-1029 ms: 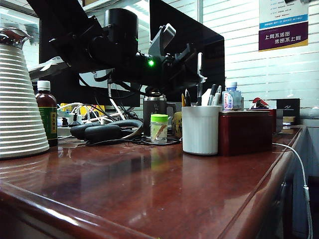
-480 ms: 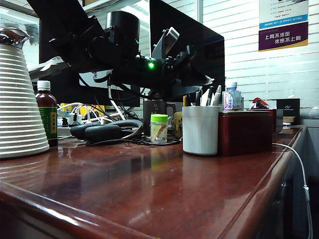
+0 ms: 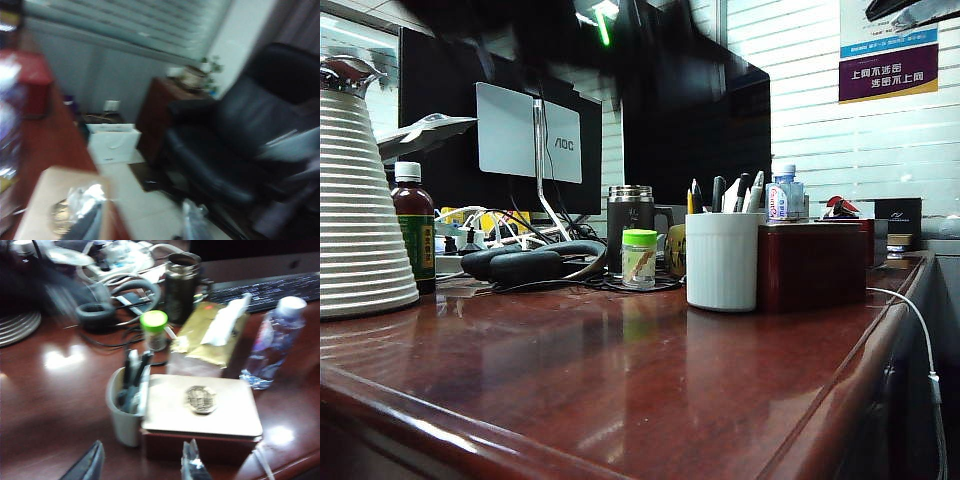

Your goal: Pick up all the pens on the desk and put them into the pen holder one by one.

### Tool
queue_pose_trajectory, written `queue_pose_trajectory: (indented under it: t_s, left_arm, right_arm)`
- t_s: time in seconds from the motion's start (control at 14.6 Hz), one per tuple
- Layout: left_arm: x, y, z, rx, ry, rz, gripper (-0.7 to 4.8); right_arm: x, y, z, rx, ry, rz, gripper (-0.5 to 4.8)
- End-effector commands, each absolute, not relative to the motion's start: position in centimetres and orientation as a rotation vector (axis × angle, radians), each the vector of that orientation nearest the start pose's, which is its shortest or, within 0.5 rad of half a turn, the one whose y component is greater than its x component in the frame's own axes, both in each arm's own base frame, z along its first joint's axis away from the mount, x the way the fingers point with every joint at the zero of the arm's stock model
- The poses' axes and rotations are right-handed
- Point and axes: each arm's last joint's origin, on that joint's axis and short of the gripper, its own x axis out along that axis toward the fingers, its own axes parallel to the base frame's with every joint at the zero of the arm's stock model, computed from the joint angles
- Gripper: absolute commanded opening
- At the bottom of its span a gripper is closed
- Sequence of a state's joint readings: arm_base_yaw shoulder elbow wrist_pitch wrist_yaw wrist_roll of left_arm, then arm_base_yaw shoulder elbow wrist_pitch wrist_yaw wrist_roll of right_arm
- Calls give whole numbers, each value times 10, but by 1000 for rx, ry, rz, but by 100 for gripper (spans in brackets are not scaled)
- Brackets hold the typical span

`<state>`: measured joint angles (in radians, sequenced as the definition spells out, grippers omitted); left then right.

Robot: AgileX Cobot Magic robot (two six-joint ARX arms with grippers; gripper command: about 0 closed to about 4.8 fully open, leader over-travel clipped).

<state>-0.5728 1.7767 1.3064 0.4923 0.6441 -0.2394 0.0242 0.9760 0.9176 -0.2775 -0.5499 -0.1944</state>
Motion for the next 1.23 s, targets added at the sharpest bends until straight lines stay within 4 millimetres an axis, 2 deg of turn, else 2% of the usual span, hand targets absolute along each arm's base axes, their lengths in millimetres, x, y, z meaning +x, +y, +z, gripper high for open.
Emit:
queue_pose_trajectory:
  t_s: [0.07, 0.14, 0.21, 0.27, 0.41, 0.55, 0.62, 0.75, 0.89, 0.96, 1.03, 1.1, 1.23]
  left_arm:
    - [296, -212, 352, -107, 177, -1220, -5]
    - [276, -200, 370, -73, 194, -1217, -6]
    - [257, -187, 384, -68, 222, -1214, -6]
    - [235, -173, 398, -23, 221, -1206, -5]
    - [189, -140, 422, 78, 193, -1129, -6]
    - [149, -112, 436, 128, 168, -1040, -6]
    - [86, -69, 443, 139, 144, -967, -6]
    - [44, -40, 424, 105, 96, -904, -6]
    - [9, -15, 390, 51, 31, -838, -5]
    - [-1, -7, 368, 26, 9, -792, -6]
    - [-7, 0, 344, 13, -6, -724, -6]
    - [-7, 1, 320, -10, -6, -691, -6]
    - [18, -16, 284, -72, 110, -685, -6]
  right_arm:
    - [194, 25, 346, -93, 244, 638, 178]
    - [186, 25, 350, -69, 236, 647, 106]
    - [176, 25, 355, -32, 217, 670, 12]
    - [164, 25, 362, -16, 186, 683, -7]
    - [132, 23, 371, -22, 143, 680, -7]
    - [105, 21, 373, -32, 123, 637, -7]
    - [56, 18, 371, 24, 107, 604, -7]
    - [26, 16, 365, 19, 86, 596, -7]
    - [0, 13, 356, 7, 45, 526, -7]
    - [-10, 12, 346, -1, 7, 502, -7]
    - [-14, 11, 332, -2, -23, 469, -7]
    - [-10, 11, 317, 4, -39, 466, -7]
    - [18, 13, 296, 67, 34, 476, -7]
